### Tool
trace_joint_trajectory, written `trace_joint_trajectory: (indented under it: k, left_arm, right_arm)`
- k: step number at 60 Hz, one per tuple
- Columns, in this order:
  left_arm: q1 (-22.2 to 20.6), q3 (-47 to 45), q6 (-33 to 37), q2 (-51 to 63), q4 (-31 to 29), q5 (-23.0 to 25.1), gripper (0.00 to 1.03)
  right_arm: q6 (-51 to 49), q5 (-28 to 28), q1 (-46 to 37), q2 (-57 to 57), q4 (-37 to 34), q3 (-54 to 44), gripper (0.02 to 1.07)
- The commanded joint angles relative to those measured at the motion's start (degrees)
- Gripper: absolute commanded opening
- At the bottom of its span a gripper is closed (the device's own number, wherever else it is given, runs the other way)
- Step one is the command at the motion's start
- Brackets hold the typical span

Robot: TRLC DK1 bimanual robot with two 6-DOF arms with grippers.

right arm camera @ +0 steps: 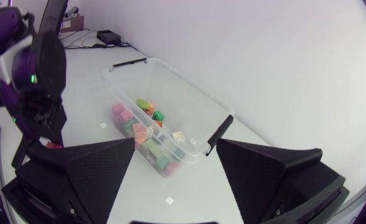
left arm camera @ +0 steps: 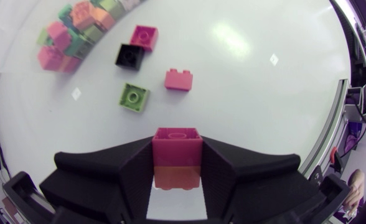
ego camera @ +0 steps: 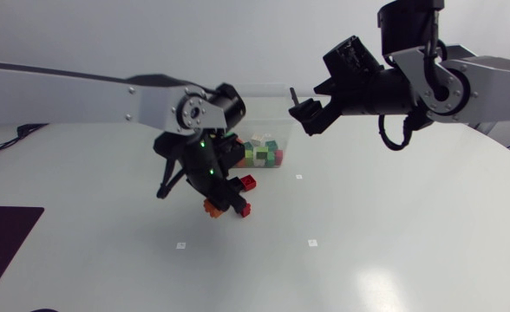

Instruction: Place the duplo bricks in the container

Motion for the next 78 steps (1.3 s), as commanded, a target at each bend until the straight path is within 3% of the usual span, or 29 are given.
trace_joint_trajectory:
  k: [1, 17, 34, 39, 49, 78]
  left_arm:
    - [1.9, 4.1, 1.9, -4.6, -0.9, -0.4, 0.20]
    - [8.0, 14.3, 4.2, -7.0, -0.9, 1.8, 0.20]
    - [12.2, 14.1, 4.8, -6.4, 14.9, 5.5, 0.20]
    - [13.1, 14.6, 4.2, -4.6, 19.3, 6.7, 0.20]
    - [14.4, 16.6, 3.4, -0.4, 25.0, 7.6, 0.20]
    - [16.8, 23.9, 2.1, 11.7, 30.6, 7.8, 0.22]
  right_arm:
    - [-0.7, -0.2, 0.3, -3.2, -1.1, -3.8, 0.97]
    - [0.9, 0.2, 4.2, -6.1, -2.8, -11.4, 0.97]
    - [4.7, 4.1, 12.0, -2.1, -2.9, -14.8, 0.97]
    - [5.6, 6.7, 14.7, 2.0, -4.3, -13.5, 0.97]
    - [7.9, 6.8, 16.8, 9.9, -5.3, -10.4, 0.97]
    - [14.1, 6.8, 18.1, 25.9, -7.4, 1.4, 0.96]
